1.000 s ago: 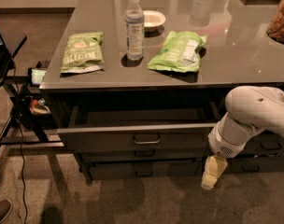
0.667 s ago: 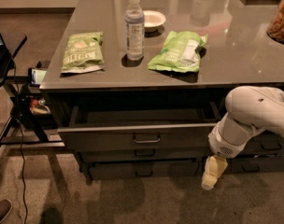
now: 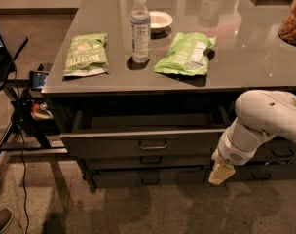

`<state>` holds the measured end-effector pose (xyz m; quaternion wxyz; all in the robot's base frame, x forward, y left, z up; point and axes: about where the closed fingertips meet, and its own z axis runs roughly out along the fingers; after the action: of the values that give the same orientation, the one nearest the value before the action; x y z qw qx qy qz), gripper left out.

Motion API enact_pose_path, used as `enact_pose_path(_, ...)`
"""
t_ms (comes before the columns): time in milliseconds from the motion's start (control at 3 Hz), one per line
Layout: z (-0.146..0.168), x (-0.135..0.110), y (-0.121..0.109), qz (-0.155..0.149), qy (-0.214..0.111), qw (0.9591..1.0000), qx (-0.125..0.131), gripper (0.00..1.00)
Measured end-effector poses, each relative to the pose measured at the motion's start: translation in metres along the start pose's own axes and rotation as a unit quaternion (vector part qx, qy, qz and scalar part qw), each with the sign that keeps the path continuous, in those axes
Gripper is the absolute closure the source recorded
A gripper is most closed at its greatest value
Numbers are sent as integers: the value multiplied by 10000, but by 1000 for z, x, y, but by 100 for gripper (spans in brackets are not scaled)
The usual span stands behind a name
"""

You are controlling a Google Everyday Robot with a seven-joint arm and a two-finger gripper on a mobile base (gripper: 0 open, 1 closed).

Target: Close top drawer

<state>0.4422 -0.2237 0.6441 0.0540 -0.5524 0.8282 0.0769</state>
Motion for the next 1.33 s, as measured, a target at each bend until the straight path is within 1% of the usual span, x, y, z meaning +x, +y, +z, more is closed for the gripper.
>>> enact_pose_path(333, 0, 0, 0, 0, 0, 10000, 2, 66)
enact_pose_path(667, 1, 5, -13, 14, -25, 9999, 119, 89)
enact_pose_path(1000, 7, 7, -35, 105, 6, 9996, 257, 100)
enact_pose_path(1333, 13, -2, -55, 165, 36, 9993, 341, 100)
